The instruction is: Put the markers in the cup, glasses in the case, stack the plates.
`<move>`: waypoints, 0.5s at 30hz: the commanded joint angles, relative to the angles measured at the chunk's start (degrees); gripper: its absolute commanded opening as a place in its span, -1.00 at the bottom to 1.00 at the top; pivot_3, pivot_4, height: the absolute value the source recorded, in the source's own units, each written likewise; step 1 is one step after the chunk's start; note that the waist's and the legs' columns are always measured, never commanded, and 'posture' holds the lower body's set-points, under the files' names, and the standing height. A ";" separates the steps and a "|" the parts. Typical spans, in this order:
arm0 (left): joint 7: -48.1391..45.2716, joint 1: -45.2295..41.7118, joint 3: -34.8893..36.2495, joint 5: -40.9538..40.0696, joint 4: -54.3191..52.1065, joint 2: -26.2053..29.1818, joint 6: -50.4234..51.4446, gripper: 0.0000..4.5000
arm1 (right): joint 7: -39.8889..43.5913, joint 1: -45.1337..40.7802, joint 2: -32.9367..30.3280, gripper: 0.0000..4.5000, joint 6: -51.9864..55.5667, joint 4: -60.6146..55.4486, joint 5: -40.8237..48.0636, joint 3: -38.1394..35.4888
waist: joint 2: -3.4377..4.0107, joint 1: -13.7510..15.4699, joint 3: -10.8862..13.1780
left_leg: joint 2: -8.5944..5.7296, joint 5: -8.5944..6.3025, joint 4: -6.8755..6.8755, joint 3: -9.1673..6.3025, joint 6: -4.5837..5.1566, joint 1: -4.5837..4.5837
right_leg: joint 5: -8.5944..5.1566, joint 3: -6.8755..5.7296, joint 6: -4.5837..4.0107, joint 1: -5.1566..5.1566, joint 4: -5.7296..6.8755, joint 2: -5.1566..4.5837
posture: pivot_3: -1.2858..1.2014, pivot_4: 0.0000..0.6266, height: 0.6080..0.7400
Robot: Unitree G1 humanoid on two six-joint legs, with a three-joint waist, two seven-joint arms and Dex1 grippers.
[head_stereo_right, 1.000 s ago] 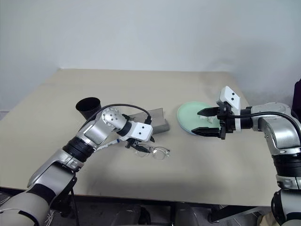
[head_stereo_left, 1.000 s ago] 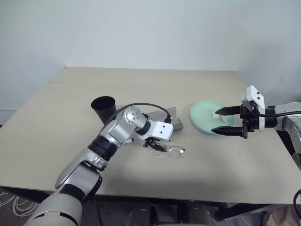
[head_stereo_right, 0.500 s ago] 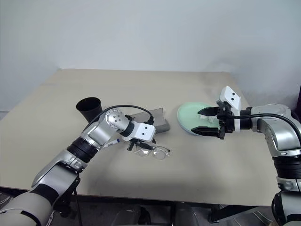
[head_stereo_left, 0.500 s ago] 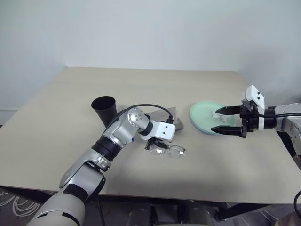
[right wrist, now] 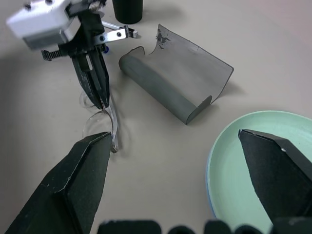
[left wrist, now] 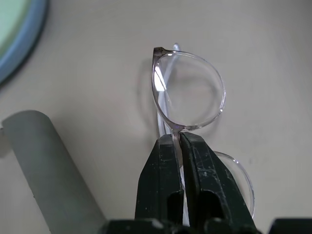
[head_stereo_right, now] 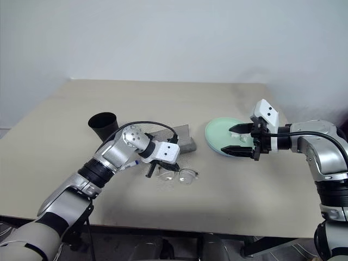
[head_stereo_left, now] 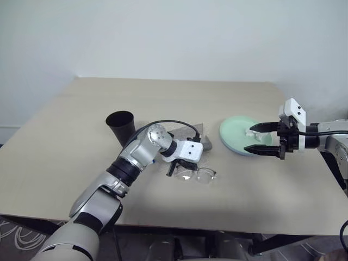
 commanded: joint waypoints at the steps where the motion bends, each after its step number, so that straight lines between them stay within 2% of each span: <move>1: 0.56 -7.01 5.52 -3.17 1.57 0.02 2.33 -0.98 | 0.01 -1.79 -0.59 1.00 -1.00 -0.33 0.66 -1.45 | -0.03 -0.02 0.02 | 0.00 0.00 0.01 -0.01 0.00 0.00 | 0.00 -0.01 0.00 0.01 -0.01 0.00 | 0.03 -1.00 0.88; 8: 12.72 -16.58 6.60 2.56 21.66 -0.65 -5.25 -0.98 | -0.38 -2.50 0.27 1.00 -1.39 0.22 0.43 -0.84 | -0.03 -0.06 0.02 | 0.00 -0.02 0.04 0.00 0.03 0.03 | 0.02 -0.01 0.03 0.05 0.01 0.01 | 0.03 -1.00 0.88; 15: 19.69 -17.31 5.64 7.18 32.49 -3.37 -9.42 -0.98 | -0.74 -2.44 0.36 1.00 -1.16 -0.25 0.79 -0.97 | -0.15 0.03 0.09 | -0.02 -0.06 0.05 -0.01 0.08 -0.05 | 0.03 -0.01 0.04 -0.01 0.03 0.00 | 0.03 -1.00 0.88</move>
